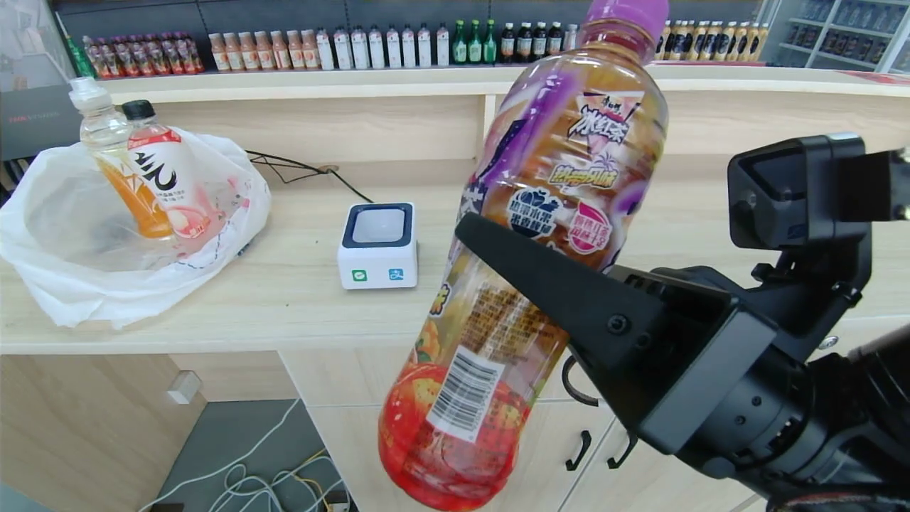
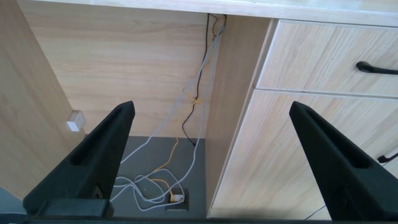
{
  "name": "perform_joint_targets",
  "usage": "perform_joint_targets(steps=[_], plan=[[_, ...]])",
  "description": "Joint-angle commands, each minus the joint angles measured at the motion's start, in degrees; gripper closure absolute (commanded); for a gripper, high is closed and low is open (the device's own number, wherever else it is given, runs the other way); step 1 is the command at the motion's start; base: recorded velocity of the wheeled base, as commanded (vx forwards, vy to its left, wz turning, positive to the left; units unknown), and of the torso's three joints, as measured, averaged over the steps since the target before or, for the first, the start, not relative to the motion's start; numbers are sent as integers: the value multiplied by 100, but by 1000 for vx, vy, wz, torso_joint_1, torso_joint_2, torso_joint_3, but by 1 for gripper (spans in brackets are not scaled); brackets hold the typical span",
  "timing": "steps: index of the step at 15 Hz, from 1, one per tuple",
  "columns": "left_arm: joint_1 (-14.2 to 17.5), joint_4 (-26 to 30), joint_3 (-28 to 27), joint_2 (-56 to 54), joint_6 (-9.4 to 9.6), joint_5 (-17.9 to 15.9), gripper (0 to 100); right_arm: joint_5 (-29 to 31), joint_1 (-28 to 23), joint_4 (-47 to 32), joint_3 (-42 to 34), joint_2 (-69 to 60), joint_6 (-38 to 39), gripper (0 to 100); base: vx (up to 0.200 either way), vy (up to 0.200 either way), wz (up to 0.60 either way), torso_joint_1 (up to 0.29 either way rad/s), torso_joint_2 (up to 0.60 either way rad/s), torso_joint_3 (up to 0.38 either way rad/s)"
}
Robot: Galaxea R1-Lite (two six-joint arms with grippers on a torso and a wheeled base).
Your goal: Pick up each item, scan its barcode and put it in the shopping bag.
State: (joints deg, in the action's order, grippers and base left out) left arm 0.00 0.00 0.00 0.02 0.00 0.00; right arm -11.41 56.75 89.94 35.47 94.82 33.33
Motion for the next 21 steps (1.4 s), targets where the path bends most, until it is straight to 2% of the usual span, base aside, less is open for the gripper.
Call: perform_joint_targets(steps=[1, 21], plan=[[0, 0, 0, -2, 0, 0, 0, -2, 56, 6, -5, 10, -2, 100, 0, 0, 0, 0, 0, 0], [0, 0, 0, -2, 0, 0, 0, -133, -23, 6, -199, -95, 42, 100, 0, 0, 0, 0, 0, 0]])
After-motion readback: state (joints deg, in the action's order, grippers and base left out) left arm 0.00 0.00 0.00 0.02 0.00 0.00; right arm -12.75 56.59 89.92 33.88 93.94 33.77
